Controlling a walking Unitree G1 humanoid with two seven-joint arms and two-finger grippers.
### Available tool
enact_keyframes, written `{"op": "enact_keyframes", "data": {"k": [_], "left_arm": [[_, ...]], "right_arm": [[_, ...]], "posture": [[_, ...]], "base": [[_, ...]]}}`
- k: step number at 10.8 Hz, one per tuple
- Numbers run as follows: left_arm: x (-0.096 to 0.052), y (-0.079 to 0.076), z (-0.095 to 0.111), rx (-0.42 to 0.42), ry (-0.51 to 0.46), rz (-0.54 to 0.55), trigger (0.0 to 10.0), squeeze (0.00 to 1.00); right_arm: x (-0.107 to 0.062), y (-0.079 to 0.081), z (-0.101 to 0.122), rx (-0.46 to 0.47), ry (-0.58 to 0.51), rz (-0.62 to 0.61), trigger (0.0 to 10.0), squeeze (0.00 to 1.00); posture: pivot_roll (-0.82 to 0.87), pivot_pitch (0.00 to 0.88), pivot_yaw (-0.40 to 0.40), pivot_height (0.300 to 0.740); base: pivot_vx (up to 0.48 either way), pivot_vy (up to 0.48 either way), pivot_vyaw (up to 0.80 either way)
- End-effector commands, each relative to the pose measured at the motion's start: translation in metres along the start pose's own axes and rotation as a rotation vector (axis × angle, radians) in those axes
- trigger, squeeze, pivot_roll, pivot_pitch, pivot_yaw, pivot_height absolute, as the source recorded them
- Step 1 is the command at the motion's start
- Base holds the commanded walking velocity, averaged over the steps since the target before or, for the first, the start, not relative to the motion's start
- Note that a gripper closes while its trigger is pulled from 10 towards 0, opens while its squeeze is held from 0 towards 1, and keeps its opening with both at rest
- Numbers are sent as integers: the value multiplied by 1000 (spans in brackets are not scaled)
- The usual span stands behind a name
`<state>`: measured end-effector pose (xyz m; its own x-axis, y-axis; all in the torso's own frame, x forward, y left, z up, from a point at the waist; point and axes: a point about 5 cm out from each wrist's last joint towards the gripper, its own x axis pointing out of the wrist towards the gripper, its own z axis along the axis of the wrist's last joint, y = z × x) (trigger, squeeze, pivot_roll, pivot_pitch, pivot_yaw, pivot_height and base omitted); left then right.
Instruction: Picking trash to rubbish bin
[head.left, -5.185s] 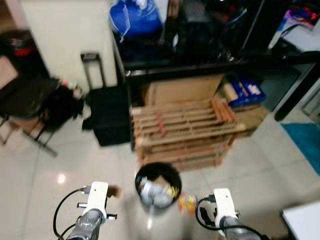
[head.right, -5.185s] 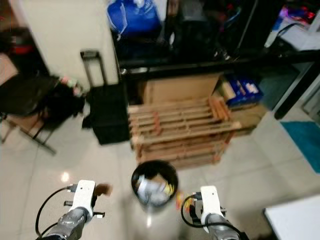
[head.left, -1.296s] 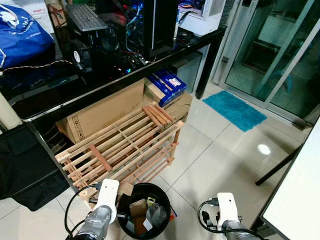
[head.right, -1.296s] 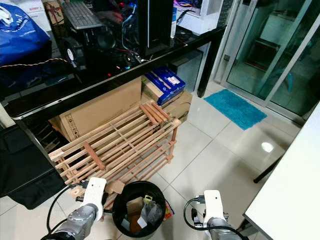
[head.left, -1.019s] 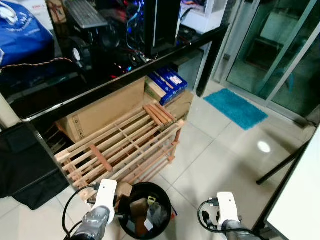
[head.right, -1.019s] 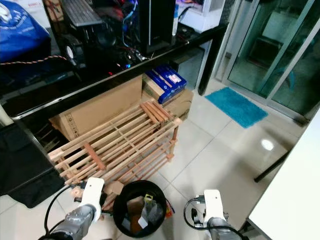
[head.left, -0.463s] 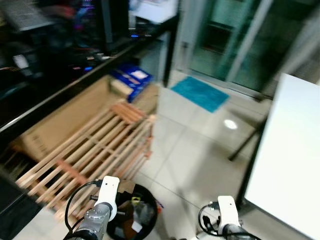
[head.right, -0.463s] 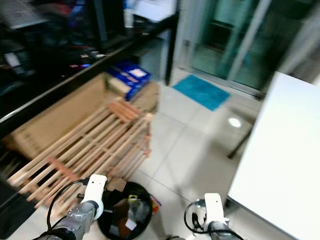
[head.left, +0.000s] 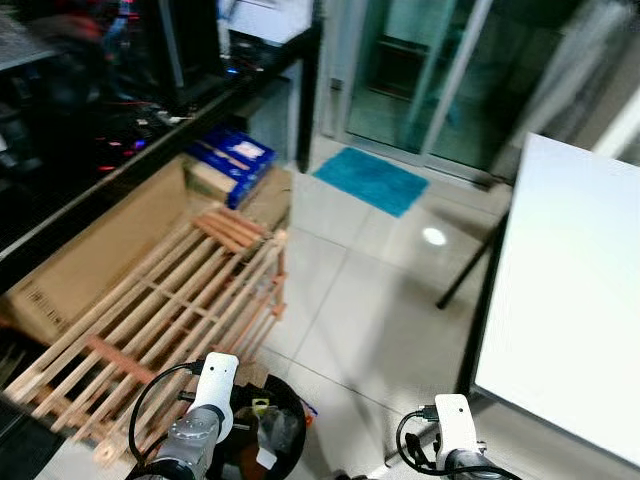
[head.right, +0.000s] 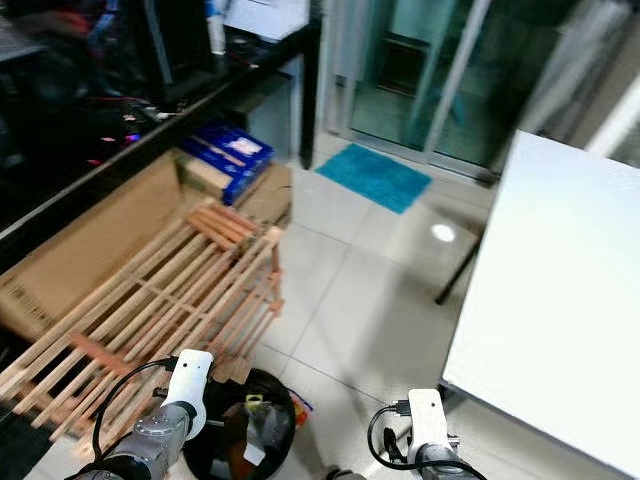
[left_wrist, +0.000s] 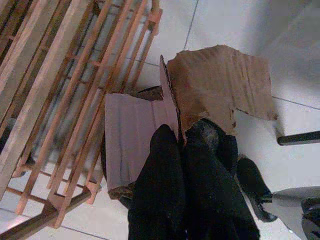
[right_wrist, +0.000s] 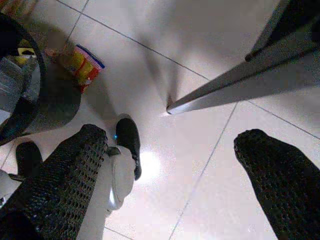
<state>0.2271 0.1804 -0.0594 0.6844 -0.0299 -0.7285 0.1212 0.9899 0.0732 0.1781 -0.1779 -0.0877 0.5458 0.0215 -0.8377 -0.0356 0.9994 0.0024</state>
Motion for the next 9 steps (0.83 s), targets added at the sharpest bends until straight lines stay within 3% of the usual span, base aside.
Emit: {"op": "enact_keyframes", "data": {"k": [1,3,4,9], "left_arm": [[-1,0,-3,16,14,-1,10000,0],[-1,1,-3,36,6,18,10000,0],[-1,3,-2,8,2,26,10000,0],[0,2,-1,11,1,19,10000,0]], "right_arm": [[-1,-3,-3,-5,18,-7,10000,0],[0,-3,2,-8,4,-3,10000,0],[1,-2,4,-9,-4,-2,10000,0],[1,-2,8,5,-25,-5,10000,0]], "posture": [[21,31,-59,740],[21,30,-59,740],[22,29,-60,740],[24,37,-61,740]], "base": [[0,0,-769],[0,-240,-772],[0,0,-763],[0,0,0]]}}
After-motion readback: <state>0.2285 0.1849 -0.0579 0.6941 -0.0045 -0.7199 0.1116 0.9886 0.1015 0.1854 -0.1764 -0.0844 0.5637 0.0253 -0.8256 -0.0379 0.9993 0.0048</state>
